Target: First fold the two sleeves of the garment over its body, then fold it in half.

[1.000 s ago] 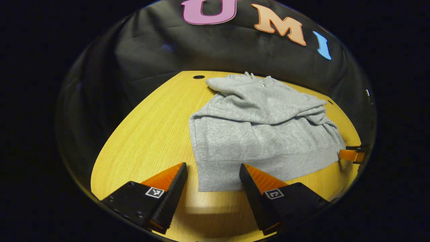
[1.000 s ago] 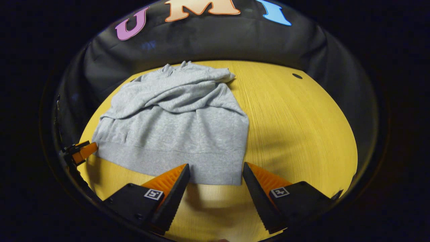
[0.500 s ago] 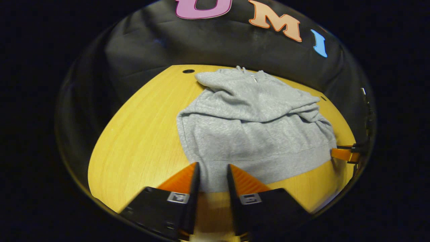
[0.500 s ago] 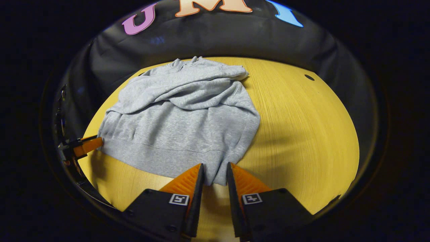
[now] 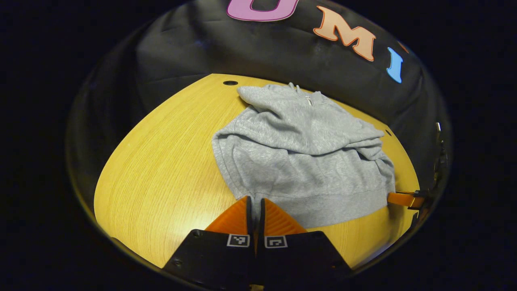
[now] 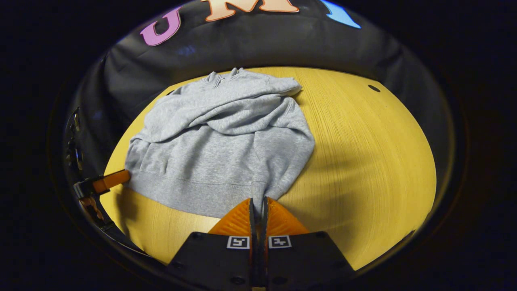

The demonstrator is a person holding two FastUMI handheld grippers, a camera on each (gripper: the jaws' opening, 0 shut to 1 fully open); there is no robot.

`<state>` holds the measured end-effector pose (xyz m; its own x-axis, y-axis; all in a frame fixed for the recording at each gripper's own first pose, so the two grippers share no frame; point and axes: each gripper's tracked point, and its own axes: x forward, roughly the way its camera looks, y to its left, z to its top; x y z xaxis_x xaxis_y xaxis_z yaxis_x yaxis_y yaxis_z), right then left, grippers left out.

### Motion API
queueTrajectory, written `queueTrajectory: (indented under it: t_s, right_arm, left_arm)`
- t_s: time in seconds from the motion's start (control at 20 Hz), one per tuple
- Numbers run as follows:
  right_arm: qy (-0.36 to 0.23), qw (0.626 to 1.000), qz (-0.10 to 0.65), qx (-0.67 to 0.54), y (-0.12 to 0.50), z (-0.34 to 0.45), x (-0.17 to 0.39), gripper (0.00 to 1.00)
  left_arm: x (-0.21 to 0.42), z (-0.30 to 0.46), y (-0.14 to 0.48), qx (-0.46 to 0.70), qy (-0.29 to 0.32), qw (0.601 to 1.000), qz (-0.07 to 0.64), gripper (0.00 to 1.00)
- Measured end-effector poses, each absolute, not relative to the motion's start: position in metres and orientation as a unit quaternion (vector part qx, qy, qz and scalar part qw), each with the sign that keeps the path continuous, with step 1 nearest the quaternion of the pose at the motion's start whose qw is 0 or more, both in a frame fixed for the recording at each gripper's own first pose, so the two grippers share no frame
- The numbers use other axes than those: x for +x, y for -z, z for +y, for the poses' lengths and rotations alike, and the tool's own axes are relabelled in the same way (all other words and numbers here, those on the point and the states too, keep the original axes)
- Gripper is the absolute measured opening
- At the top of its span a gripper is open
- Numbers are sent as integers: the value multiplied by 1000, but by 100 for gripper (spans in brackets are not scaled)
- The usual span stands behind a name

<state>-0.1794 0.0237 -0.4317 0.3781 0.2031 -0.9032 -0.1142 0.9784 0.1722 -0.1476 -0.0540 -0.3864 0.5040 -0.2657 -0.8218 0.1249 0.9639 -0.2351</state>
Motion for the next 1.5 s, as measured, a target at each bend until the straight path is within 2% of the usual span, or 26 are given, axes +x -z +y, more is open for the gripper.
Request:
queueTrajectory:
  t_s: [0.25, 0.5, 0.8, 1.3, 1.5]
  right_arm:
    - [-92, 836, 532, 93, 406, 22, -167, 2]
    - [-97, 855, 496, 117, 365, 18, -143, 2]
    - [-93, 861, 467, 180, 321, 24, -95, 2]
    - [-94, 852, 464, 221, 314, 35, -25, 2]
    - [-81, 836, 488, 237, 335, 39, -1, 3]
  left_arm:
    - [-145, -57, 368, -87, 120, 857, 494, 0]
    - [-121, -59, 333, -109, 129, 865, 472, 0]
    - [-89, -62, 306, -120, 135, 872, 455, 1]
    - [-13, -70, 307, -149, 142, 859, 468, 0]
    - [18, -75, 317, -148, 144, 853, 480, 0]
